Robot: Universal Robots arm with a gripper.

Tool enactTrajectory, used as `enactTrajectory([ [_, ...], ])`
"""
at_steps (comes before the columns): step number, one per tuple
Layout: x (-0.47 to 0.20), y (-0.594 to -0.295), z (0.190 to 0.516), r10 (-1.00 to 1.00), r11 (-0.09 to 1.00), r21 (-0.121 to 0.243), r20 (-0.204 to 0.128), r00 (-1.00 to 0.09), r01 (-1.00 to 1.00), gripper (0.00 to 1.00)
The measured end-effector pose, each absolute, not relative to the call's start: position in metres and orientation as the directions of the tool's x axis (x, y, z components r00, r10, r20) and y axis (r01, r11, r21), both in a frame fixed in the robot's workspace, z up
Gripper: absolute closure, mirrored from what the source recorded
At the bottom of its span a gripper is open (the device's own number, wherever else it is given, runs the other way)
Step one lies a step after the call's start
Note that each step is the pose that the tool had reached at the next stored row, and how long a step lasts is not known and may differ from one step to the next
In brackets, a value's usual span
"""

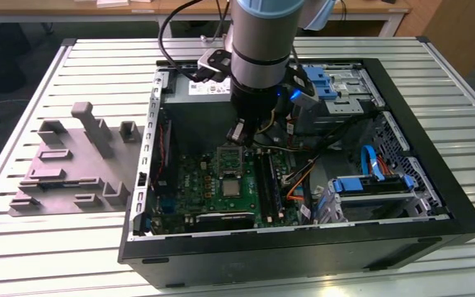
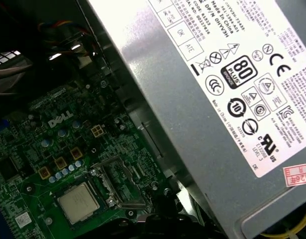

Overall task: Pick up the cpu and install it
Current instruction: 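Close the cpu cover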

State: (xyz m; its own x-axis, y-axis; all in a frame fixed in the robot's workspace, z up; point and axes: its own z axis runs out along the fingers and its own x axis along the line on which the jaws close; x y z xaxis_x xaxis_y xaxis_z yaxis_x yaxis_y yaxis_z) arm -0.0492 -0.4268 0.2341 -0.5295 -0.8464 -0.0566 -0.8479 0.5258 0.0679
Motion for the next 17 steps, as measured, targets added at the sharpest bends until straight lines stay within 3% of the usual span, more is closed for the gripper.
enactTrajectory([
  [17,-0.0492,-0.4268,0.2383,-0.892,0.444,0.068,-0.056,-0.448,-0.893,0.89],
])
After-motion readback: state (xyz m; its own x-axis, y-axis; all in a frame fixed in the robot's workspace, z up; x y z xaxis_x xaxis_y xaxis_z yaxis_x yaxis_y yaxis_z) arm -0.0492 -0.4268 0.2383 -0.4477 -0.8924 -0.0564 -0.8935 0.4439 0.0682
